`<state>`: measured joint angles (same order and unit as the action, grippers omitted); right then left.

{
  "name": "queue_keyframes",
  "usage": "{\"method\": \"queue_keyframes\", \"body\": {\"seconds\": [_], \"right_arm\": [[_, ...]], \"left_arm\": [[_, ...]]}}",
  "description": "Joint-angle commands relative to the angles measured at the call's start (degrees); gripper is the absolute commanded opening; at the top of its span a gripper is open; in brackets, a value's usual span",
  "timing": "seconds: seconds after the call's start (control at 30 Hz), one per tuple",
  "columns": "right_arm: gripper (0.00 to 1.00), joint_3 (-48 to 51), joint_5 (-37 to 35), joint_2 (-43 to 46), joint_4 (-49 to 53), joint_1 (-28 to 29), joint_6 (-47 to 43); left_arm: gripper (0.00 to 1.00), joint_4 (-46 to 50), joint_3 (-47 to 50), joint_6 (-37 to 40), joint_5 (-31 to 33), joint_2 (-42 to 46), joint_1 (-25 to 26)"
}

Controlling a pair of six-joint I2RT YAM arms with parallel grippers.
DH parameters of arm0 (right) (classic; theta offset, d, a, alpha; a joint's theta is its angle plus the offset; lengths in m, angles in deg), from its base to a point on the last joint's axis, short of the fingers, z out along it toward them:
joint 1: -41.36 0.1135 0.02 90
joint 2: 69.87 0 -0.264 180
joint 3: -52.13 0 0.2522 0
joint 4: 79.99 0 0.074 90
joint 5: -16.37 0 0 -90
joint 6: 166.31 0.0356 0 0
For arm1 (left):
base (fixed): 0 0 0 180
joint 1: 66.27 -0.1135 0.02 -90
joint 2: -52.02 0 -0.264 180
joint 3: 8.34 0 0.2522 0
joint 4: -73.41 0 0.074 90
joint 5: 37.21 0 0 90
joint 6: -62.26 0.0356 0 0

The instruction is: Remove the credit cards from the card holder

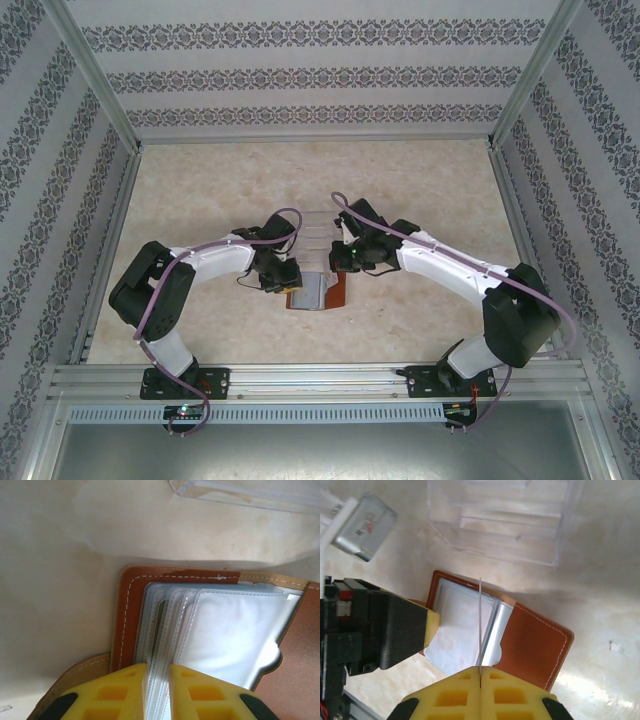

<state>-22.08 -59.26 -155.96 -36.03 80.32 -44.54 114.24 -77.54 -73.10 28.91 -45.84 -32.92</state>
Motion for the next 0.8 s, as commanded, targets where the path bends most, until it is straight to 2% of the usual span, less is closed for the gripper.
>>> {"method": "queue_keyframes", "body": {"seconds": [0.0,0.27,0.5,0.77], "right_arm": [[0.04,-3.26,0.02,-0.41,3.99,-0.65,-14.37],[0.01,-10.92,2.10,-5.67,11.73,-1.76,-45.43],[0.01,-21.83,1.85,-12.75,20.42,-4.65,-60.95],[0.00,-32.46,1.79,-19.58,26.36,-4.80,-76.51]], "left_arm": [[0.20,2.78,-1.52,1.09,0.45,2.13,0.73],[0.20,5.04,-2.42,1.99,1.95,4.68,0.67],[0.20,6.80,-1.38,1.99,3.10,7.47,0.50],[0.20,8.05,4.89,1.10,4.58,15.30,-2.29]]}}
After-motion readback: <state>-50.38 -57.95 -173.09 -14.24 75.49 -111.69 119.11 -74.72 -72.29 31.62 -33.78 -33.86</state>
